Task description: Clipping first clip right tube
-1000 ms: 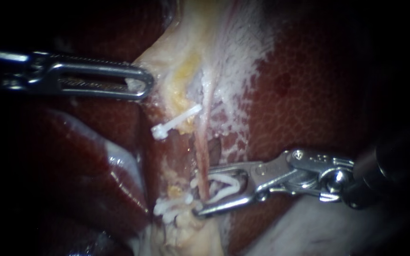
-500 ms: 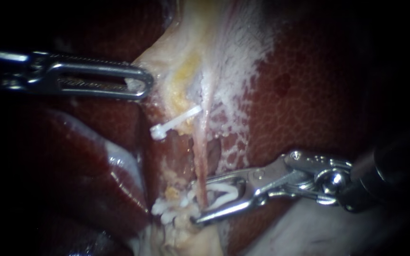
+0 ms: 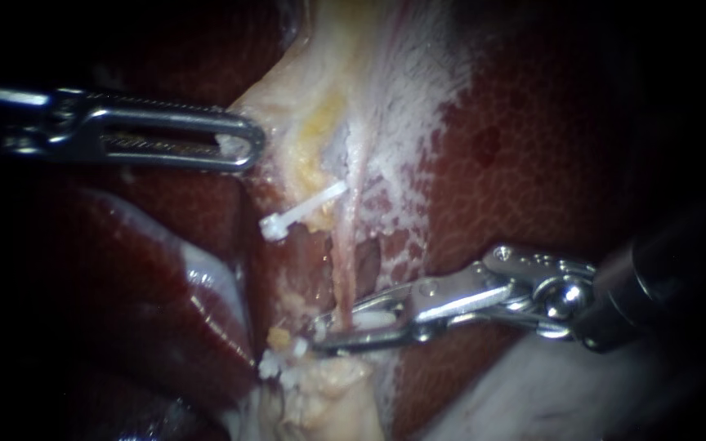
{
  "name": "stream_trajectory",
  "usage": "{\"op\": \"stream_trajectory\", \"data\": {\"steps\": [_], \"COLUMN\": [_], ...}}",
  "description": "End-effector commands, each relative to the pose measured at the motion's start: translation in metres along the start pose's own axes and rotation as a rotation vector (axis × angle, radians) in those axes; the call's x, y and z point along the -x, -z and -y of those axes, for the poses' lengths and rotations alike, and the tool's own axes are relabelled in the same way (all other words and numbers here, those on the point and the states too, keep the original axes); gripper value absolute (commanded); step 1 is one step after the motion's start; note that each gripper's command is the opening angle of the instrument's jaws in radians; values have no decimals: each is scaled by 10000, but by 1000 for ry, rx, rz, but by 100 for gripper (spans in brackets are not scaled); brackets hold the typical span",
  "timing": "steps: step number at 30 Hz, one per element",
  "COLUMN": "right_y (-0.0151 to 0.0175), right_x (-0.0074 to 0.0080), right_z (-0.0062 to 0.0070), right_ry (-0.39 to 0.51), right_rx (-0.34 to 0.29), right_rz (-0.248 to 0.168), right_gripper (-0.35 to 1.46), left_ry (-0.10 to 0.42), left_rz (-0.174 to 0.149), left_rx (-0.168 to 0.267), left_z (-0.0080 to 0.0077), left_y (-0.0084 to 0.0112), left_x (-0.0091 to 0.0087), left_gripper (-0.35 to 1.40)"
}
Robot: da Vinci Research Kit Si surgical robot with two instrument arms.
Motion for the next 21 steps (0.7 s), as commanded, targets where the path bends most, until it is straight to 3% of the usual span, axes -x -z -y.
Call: {"op": "stream_trajectory", "data": {"steps": [1, 21], "right_y": [2, 4], "right_x": [-1, -1], "right_z": [0, -1], "right_ry": [0, 1], "right_rx": [-2, -4], "right_rz": [1, 2], "right_gripper": [-35, -35], "left_ry": [0, 0], "left_rz": [0, 0], "left_rx": [0, 0], "left_z": [0, 0], "left_y": [0, 0], "left_x": [0, 0], "left_gripper": [-35, -35]}}
